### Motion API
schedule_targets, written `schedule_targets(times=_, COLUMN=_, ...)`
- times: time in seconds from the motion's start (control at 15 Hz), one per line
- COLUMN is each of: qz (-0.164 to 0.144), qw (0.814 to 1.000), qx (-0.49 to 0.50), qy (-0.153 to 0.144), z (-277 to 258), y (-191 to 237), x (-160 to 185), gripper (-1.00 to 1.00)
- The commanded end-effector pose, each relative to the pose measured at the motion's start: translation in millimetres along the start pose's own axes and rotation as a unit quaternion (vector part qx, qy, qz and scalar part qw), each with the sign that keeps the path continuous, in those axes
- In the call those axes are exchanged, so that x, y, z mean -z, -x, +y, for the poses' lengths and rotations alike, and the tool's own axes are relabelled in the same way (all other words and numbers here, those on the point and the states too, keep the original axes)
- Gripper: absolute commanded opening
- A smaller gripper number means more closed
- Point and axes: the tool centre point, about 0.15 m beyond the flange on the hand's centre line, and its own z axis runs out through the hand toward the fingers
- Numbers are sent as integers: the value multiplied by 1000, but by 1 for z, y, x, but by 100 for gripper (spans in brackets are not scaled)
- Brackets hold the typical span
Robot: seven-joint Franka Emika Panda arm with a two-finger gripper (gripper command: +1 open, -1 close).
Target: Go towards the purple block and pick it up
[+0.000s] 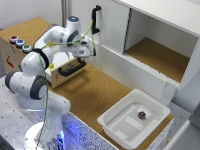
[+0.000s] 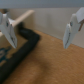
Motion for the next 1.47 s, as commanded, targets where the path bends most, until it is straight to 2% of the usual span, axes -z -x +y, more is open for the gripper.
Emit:
schedule_targets(times=0.0, qz=-16, qw=985, qx=-167, qy=-48, z=143, y=29, x=5, gripper=100)
schedule_targets(times=0.2, qz=-16, qw=969, qx=-245, qy=-30, z=208, y=60, x=3, gripper=100)
schedule_targets(times=0.47, qz=-24, qw=937, qx=-349, qy=-10, z=307, y=114, x=-12, gripper=100)
schedule_targets(times=0.6, qz=-36, qw=925, qx=-378, qy=4, z=340, y=136, x=-18, gripper=100)
schedule_targets(times=0.67, qz=-43, qw=921, qx=-387, qy=25, z=352, y=145, x=-21, gripper=100)
schedule_targets(times=0.73, qz=-43, qw=916, qx=-397, qy=22, z=364, y=156, x=-23, gripper=100)
schedule_targets(times=0.8, qz=-53, qw=912, qx=-404, qy=41, z=373, y=164, x=-30, gripper=100)
schedule_targets(times=0.93, qz=-54, qw=906, qx=-419, qy=39, z=391, y=182, x=-46, gripper=100)
schedule_targets(times=1.4, qz=-48, qw=919, qx=-391, qy=8, z=435, y=211, x=-112, gripper=100)
